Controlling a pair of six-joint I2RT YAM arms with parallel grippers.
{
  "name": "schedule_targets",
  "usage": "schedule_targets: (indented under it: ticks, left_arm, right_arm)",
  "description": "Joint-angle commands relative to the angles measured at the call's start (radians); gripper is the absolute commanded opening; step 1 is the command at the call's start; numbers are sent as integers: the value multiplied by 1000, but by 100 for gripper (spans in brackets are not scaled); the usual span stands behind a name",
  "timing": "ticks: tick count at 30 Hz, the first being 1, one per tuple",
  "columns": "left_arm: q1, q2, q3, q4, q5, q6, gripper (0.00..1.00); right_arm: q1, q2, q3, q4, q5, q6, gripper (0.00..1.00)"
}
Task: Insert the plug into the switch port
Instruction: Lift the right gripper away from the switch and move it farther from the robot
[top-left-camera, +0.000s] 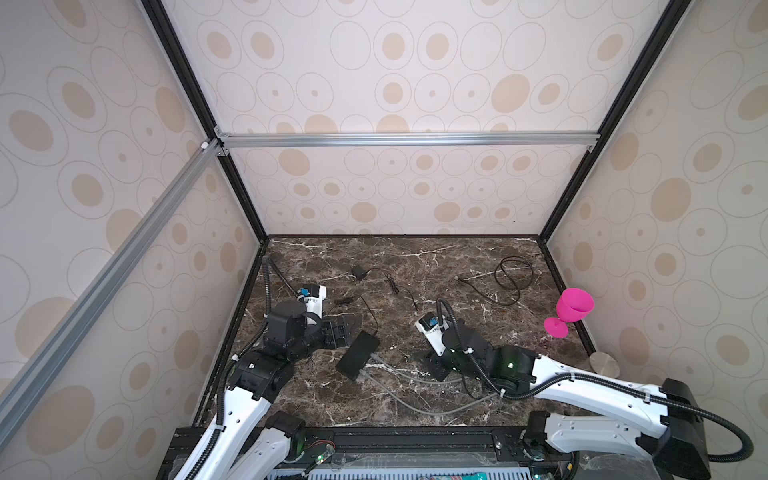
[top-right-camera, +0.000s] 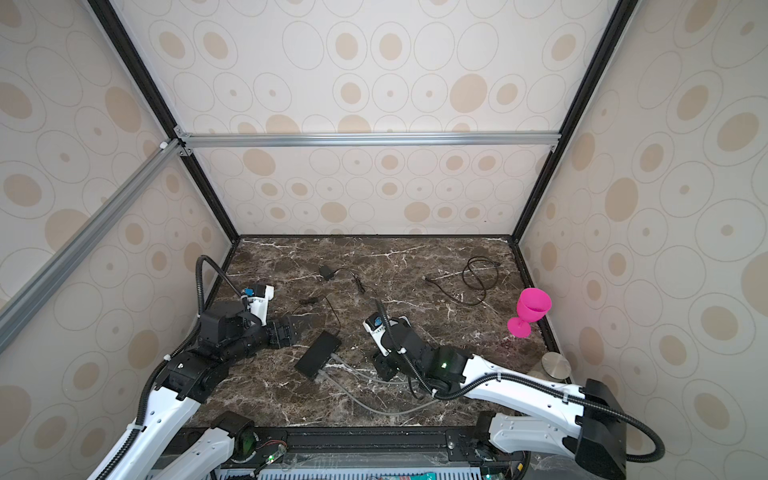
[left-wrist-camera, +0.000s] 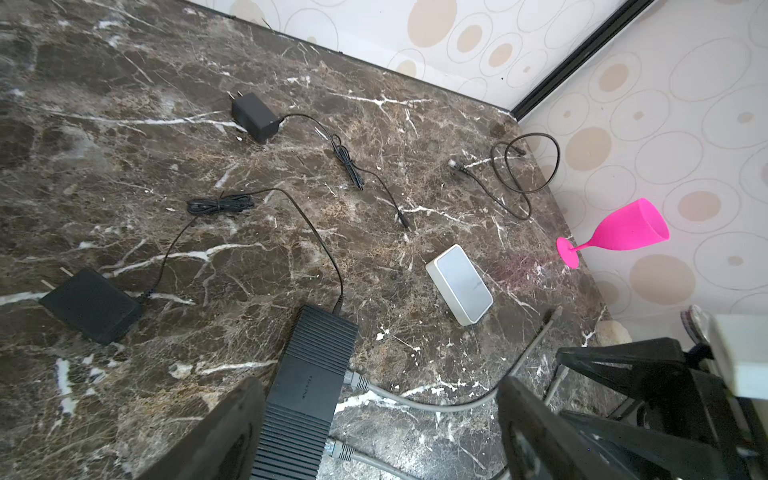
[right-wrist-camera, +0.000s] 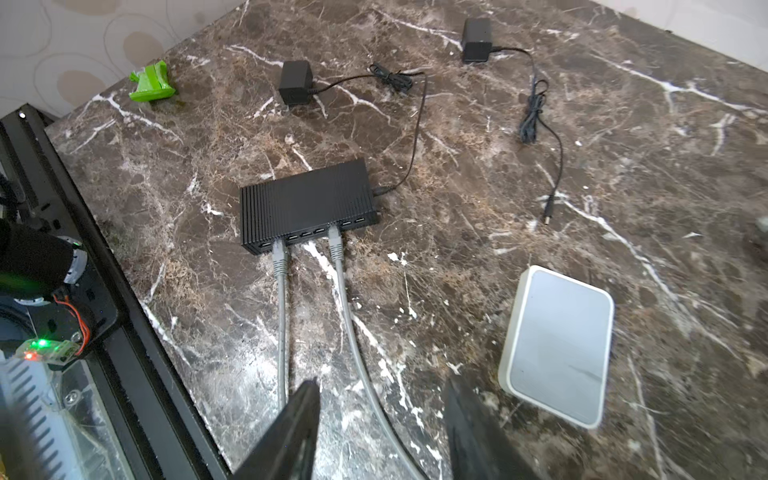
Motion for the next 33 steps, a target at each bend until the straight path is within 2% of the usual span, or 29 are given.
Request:
schedule_targets:
  ticks: [1, 5, 8, 14, 16, 18, 24, 30, 33]
  left_arm:
    - [21, -17, -3, 18, 9, 8, 88]
    - [26, 6, -6, 21, 23, 8, 88]
    - [26, 25, -7, 19, 24, 9, 88]
    - [27, 29, -18, 28, 17, 1, 88]
    - [28, 34, -26, 40, 10, -1, 87]
    - [29, 47, -27, 43, 15, 1, 87]
    - [40, 70, -28, 56, 68, 14, 86]
    - [42, 79, -28, 41, 43, 8, 86]
    - [42, 85, -29, 43, 36, 6, 86]
  right_arm:
    - [-10, -76, 12, -90, 69, 52, 49]
    - [-83, -137, -30, -84, 64, 161, 42]
    - [-167, -137, -38, -73, 18, 173, 41]
    - [-365, 10, 6, -41, -168, 145, 37]
    - [-408, 90, 38, -11, -246, 111, 37]
    - [-428, 186, 99, -18, -271, 68, 37]
    - [-472, 601, 464, -220, -314, -45, 35]
    - [-475, 888, 735, -305, -198, -124, 34]
    - [-475, 1017, 870, -396, -191, -141, 33]
